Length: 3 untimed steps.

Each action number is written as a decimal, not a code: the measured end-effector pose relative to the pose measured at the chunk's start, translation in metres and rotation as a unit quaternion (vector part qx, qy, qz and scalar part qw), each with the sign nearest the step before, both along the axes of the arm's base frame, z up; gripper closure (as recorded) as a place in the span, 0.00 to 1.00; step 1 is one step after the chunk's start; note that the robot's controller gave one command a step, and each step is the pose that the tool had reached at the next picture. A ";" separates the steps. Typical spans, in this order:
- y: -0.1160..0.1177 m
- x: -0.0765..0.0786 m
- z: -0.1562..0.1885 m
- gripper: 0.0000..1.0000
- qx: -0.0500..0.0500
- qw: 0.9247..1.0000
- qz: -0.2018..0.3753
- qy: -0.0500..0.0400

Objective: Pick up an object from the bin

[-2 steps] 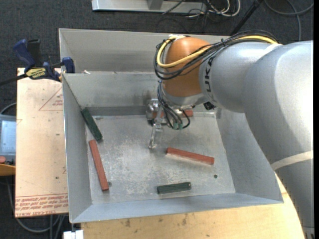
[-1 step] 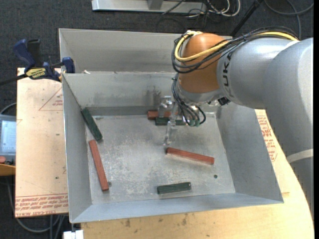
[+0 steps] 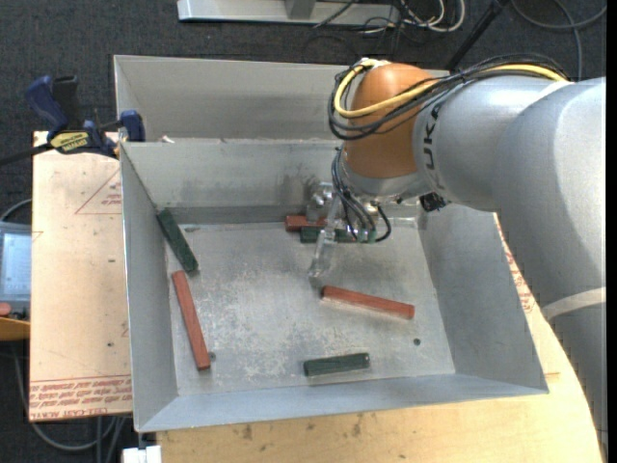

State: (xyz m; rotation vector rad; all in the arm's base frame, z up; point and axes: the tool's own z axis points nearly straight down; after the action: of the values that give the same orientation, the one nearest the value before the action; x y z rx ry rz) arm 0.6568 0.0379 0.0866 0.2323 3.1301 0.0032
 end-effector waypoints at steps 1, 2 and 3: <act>0.000 0.000 0.000 1.00 0.000 1.000 0.000 0.000; 0.022 -0.007 0.074 1.00 0.000 0.997 0.081 -0.003; 0.029 -0.006 0.147 1.00 0.000 0.997 0.075 -0.005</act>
Offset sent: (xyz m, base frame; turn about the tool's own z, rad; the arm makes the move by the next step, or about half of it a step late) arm 0.0000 0.0000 0.0000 0.0000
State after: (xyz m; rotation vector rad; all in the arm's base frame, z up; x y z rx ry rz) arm 0.6508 0.0666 0.2338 -0.0043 3.1293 0.0037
